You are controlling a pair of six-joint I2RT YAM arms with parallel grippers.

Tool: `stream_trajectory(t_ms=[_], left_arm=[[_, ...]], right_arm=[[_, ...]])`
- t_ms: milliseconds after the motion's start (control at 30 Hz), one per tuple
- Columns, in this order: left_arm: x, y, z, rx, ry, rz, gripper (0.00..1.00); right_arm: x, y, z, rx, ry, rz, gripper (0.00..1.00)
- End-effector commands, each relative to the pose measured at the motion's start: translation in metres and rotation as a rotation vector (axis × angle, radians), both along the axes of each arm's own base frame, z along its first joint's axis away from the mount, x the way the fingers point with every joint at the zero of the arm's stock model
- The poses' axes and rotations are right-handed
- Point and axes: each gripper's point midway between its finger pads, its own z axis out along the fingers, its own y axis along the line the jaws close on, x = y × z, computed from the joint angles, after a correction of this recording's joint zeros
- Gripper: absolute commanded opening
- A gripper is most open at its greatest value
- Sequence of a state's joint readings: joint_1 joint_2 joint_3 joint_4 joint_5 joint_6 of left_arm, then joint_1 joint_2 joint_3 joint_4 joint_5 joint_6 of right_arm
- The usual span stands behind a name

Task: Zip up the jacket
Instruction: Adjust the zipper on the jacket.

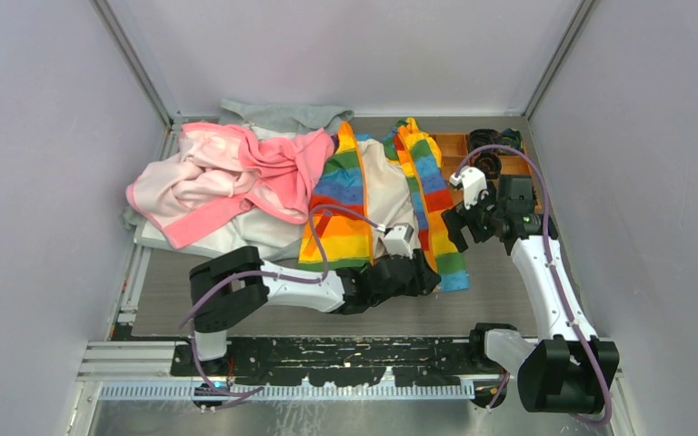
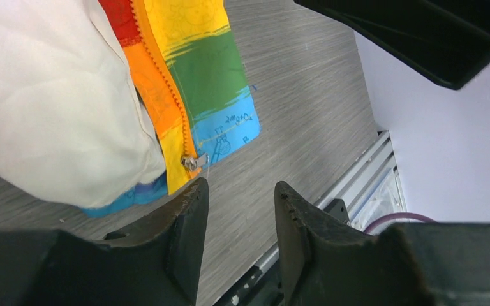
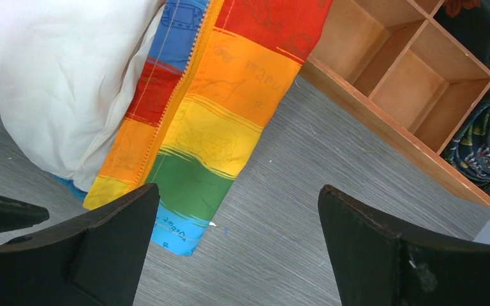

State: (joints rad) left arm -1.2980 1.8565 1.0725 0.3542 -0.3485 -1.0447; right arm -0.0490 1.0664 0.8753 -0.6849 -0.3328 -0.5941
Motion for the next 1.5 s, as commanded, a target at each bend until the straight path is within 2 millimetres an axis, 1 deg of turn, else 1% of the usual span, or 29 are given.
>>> stream_trajectory(t_ms=[0, 100, 200, 333, 600, 733, 867, 967, 1133, 1300, 1467], left_arm=[[0.024, -0.005, 0.008, -0.041, 0.004, 0.066, 0.42], [0.03, -0.005, 0.001, -0.037, 0.015, 0.071, 0.42], [0.033, -0.011, -0.004, -0.047, 0.032, 0.051, 0.42], [0.034, -0.018, -0.01, -0.053, 0.05, 0.024, 0.43], [0.035, -0.02, -0.027, -0.019, 0.074, 0.022, 0.43], [0.032, -0.017, -0.022, 0.003, 0.07, 0.0, 0.42], [0.029, -0.01, -0.015, 0.033, 0.069, -0.005, 0.43], [0.025, -0.012, -0.014, 0.029, 0.071, -0.023, 0.45], [0.028, -0.017, -0.023, 0.037, 0.074, -0.027, 0.46], [0.034, -0.023, -0.027, 0.019, 0.064, -0.026, 0.46], [0.038, -0.026, -0.04, 0.034, 0.085, -0.024, 0.43]], right_arm=[[0.015, -0.005, 0.019, -0.008, -0.082, -0.032, 1.0], [0.016, -0.006, 0.018, -0.011, -0.081, -0.037, 1.0], [0.016, -0.007, 0.018, -0.015, -0.08, -0.042, 1.0], [0.016, -0.008, 0.017, -0.018, -0.081, -0.045, 1.0], [0.016, -0.007, 0.015, -0.017, -0.078, -0.036, 1.0], [0.016, -0.007, 0.015, -0.017, -0.076, -0.035, 1.0], [0.016, -0.007, 0.015, -0.017, -0.077, -0.033, 1.0], [0.016, -0.007, 0.015, -0.017, -0.08, -0.031, 1.0], [0.016, -0.007, 0.014, -0.02, -0.075, -0.031, 1.0], [0.015, -0.007, 0.013, -0.019, -0.072, -0.028, 1.0], [0.015, -0.007, 0.013, -0.019, -0.073, -0.028, 1.0]])
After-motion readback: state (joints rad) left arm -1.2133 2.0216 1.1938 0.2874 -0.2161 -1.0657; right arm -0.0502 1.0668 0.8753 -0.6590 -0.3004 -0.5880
